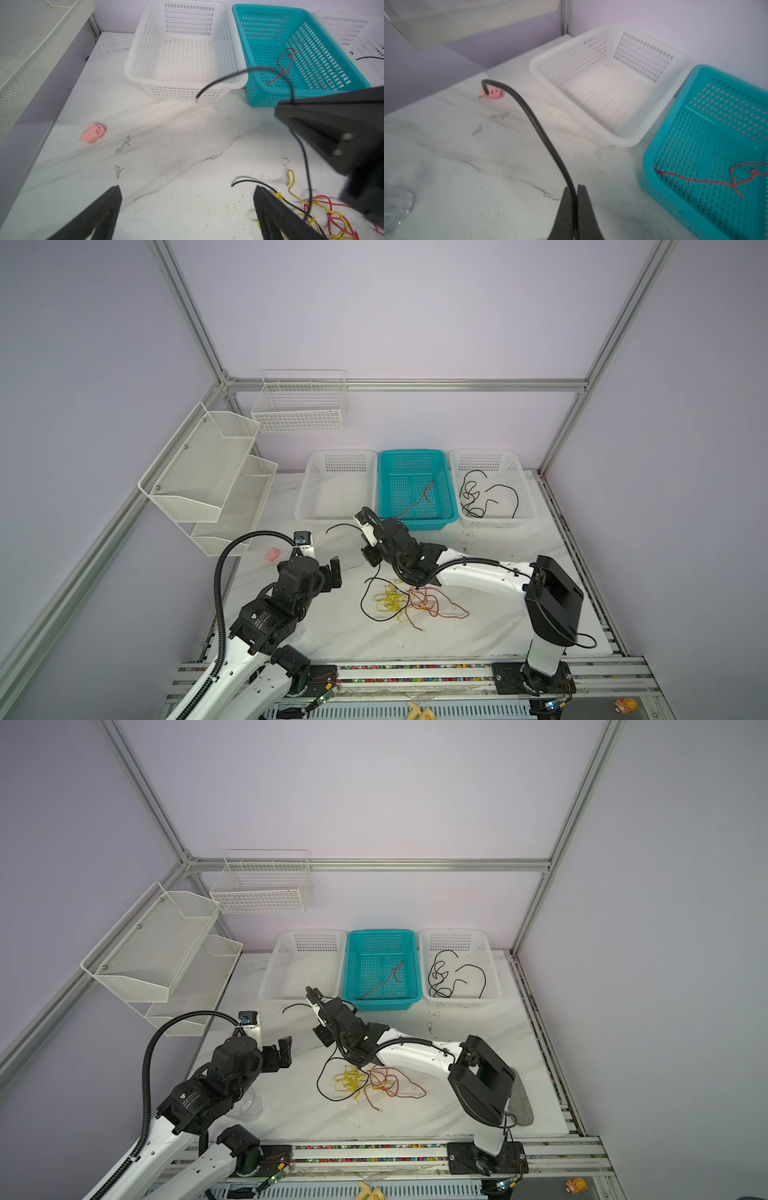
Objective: Untangle the cables
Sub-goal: 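Lift the black wire high with the right gripper, pulling it out of the tangle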
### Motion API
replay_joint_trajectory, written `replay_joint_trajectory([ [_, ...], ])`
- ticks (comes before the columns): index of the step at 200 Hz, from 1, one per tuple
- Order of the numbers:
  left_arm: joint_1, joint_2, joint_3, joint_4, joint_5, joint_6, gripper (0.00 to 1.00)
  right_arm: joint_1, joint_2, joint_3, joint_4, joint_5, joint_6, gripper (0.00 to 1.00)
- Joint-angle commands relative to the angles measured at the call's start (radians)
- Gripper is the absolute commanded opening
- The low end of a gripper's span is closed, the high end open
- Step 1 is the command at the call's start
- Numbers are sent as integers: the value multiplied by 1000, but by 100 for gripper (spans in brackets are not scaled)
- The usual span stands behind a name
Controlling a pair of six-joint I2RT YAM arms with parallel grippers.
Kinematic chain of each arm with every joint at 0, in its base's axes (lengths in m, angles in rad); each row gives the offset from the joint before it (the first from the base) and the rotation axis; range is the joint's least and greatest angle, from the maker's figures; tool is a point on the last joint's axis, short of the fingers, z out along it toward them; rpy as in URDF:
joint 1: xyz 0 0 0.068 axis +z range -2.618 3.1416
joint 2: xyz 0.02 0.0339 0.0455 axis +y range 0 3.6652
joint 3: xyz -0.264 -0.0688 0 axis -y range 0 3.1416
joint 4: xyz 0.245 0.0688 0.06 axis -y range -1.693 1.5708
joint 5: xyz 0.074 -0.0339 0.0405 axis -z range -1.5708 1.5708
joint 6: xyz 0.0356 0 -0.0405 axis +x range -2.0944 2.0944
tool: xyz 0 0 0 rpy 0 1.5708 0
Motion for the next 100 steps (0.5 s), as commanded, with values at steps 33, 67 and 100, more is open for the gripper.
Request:
replay_joint_trajectory([
  [33, 5, 6, 9, 31, 11, 11, 100, -26, -196, 140, -104, 119, -46, 0],
  [67, 5, 15, 11, 31, 19, 14, 100, -31, -267, 313, -207, 171, -46, 0],
  [100, 6, 31, 12, 32, 33, 17, 100, -32, -299, 491, -283, 236, -58, 0],
])
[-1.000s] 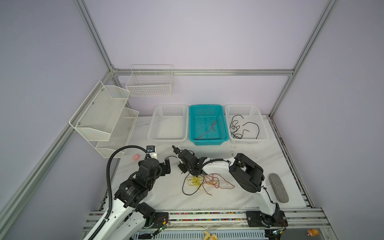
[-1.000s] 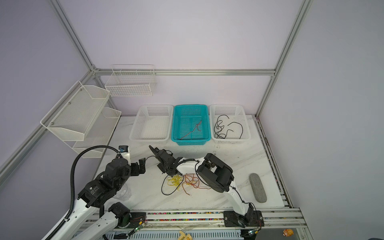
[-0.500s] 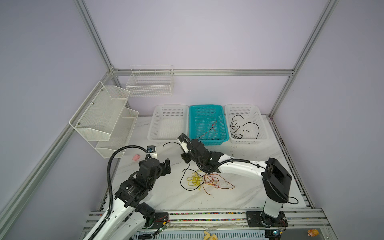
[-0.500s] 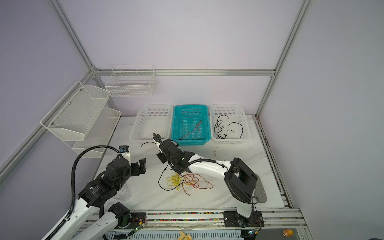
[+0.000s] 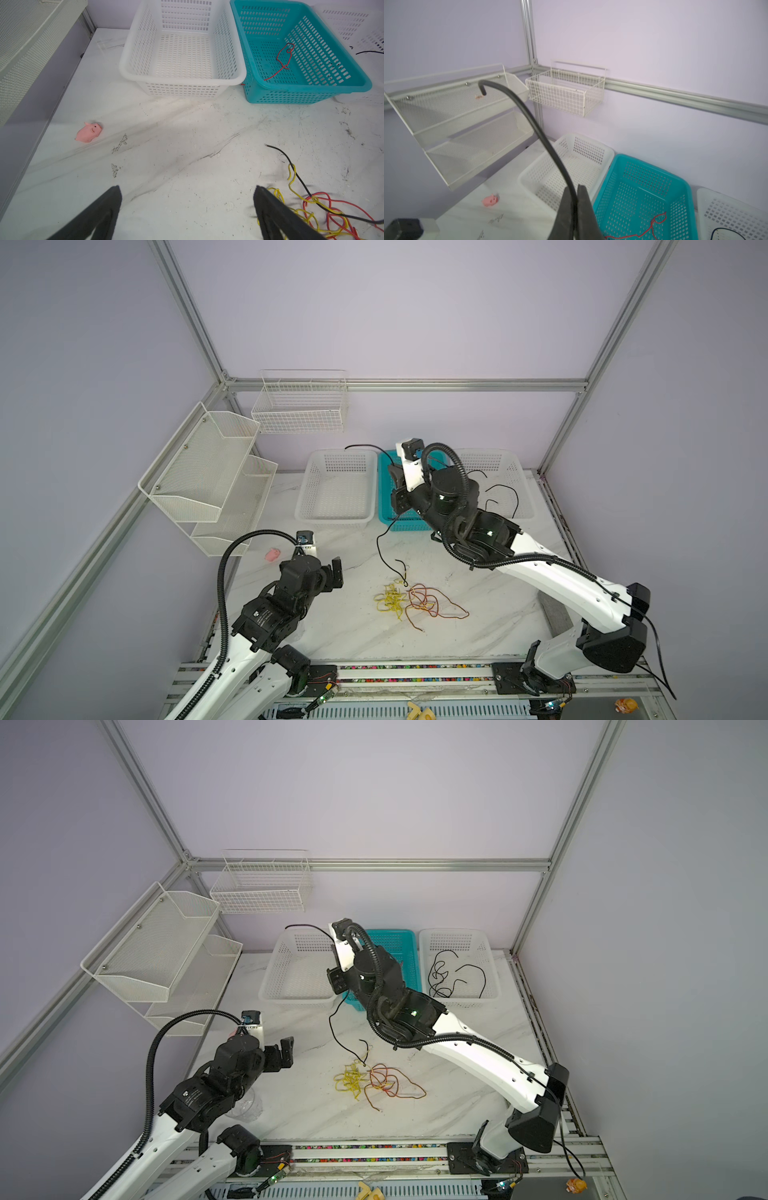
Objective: Untangle the cables
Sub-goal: 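Lift the black wire high with the right gripper, pulling it out of the tangle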
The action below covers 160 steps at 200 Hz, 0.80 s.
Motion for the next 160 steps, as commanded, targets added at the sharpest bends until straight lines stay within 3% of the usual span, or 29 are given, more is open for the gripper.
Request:
replay_joint_trajectory([
  [1, 6, 9, 12, 29, 15, 11, 100, -2, -48, 119, -84, 79, -30, 0],
  [88, 6, 32, 15, 30, 39, 16, 100, -55, -45, 406, -89, 331, -110, 0],
  [160, 5, 36, 14, 31, 53, 18, 100, -461, 71, 448, -67, 305, 30, 0],
])
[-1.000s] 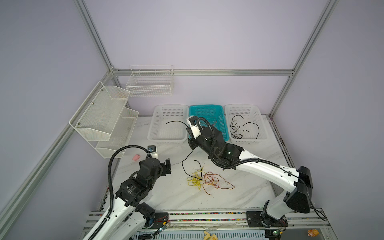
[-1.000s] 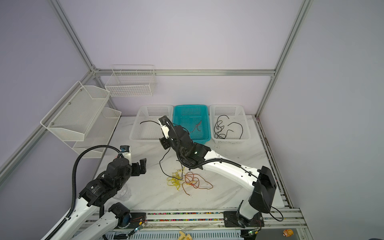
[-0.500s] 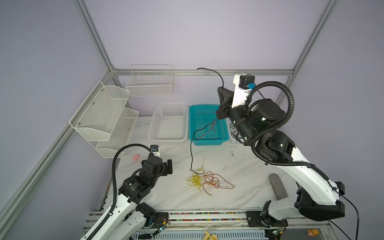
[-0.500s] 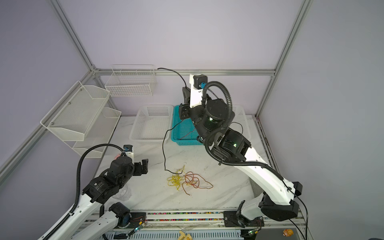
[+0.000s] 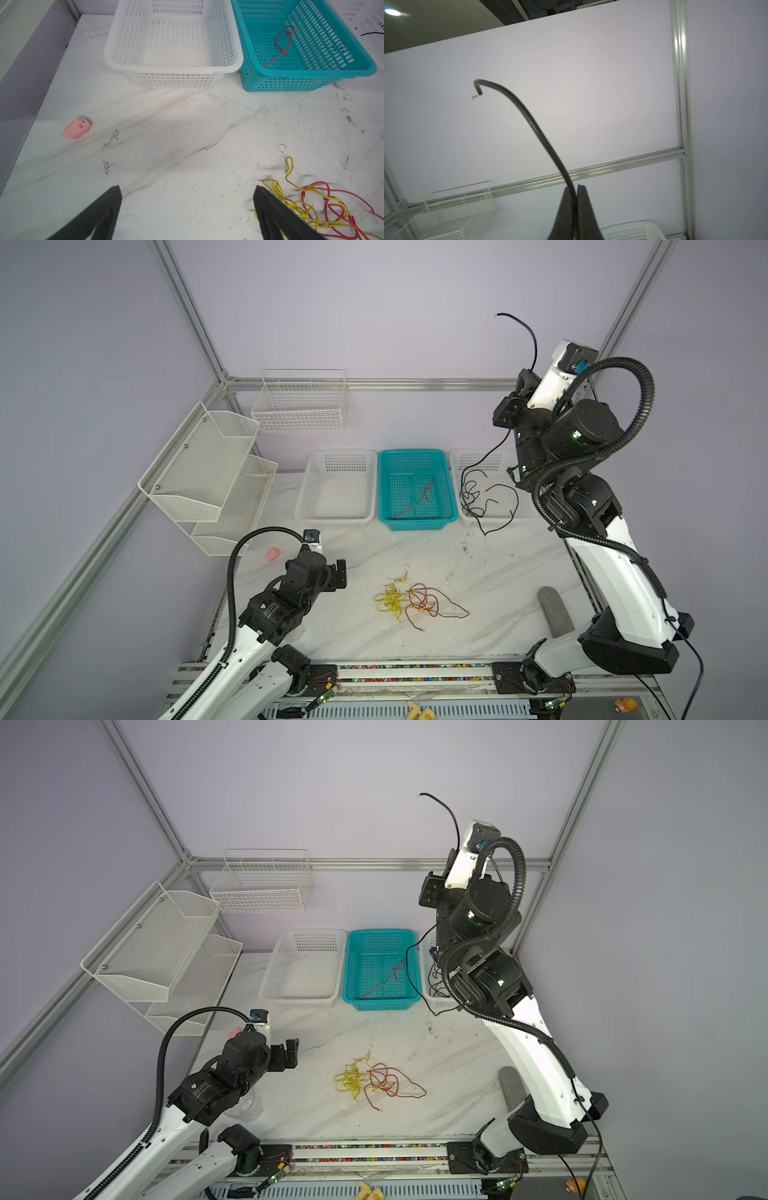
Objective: Untangle the cables
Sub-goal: 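Lift the black wire high with the right gripper, pulling it out of the tangle, then lower the black wire into the far white basket and open the right gripper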
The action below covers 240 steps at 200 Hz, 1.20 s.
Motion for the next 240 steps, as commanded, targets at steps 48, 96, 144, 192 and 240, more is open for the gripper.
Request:
replay_joint_trajectory([
  [48, 4, -4, 14, 29, 14, 18, 100, -257, 202, 89, 84, 57, 82, 0],
  [96, 5, -13, 12, 31, 13, 19, 100, -281, 290, 65, 303, 177, -67, 0],
  [144, 4, -12, 12, 31, 14, 21, 100, -314, 329, -2, 316, 183, -28, 0],
  [192, 5, -13, 13, 32, 20, 24, 100, -371, 307, -243, 356, 162, 73, 0],
  [240, 5, -7, 11, 34, 23, 28, 100, -411, 285, -410, 350, 144, 187, 0],
])
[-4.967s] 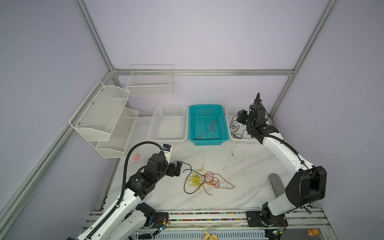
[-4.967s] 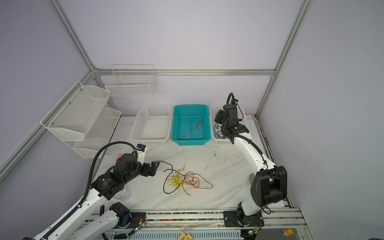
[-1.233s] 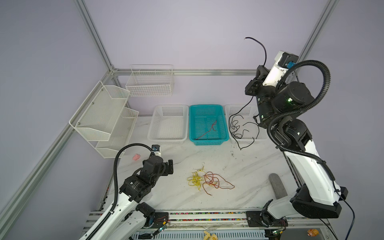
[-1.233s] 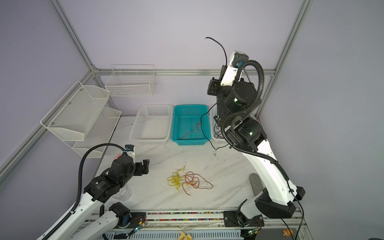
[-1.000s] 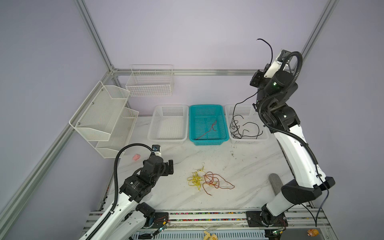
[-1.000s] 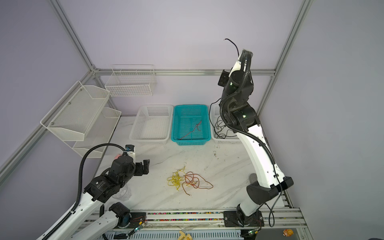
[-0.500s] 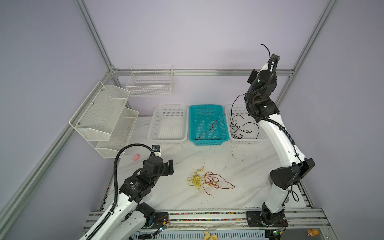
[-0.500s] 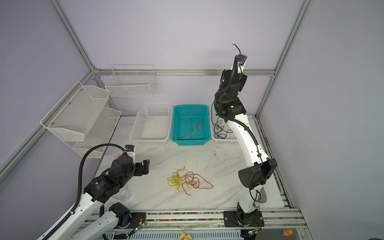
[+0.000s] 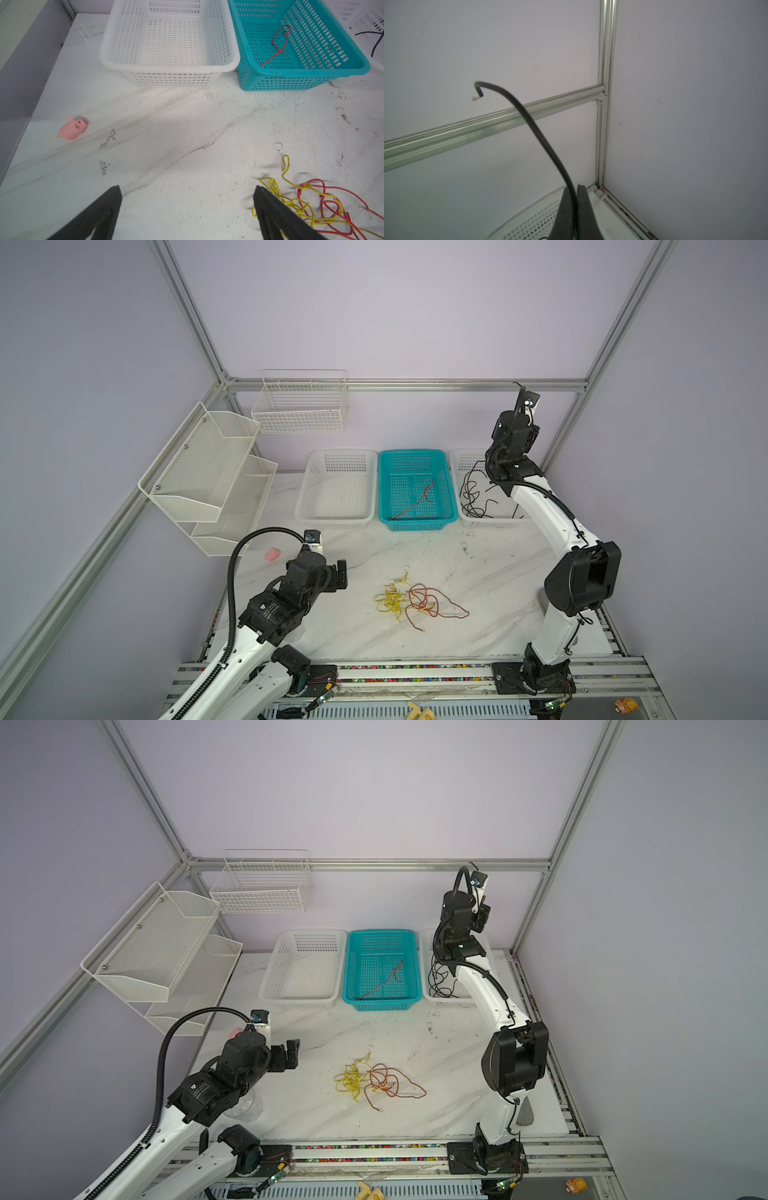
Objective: Untangle the cables
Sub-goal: 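Lower the black wire into the far white basket and open the right gripper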
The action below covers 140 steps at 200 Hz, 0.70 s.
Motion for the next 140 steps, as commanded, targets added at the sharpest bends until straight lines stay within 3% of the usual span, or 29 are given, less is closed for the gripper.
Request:
replay_joint_trajectory([
  [1, 5, -5, 12, 34, 8, 26, 100, -13, -32, -60, 34, -5, 92, 0],
  [22, 5, 1, 11, 33, 9, 25, 100, -14, -41, -124, 31, -16, 140, 0],
  [67, 5, 7, 12, 33, 14, 28, 99, -21, -17, -216, -128, -101, 363, 0],
  [140, 4, 20, 13, 36, 26, 31, 100, -92, -17, -330, -288, -321, 674, 0],
])
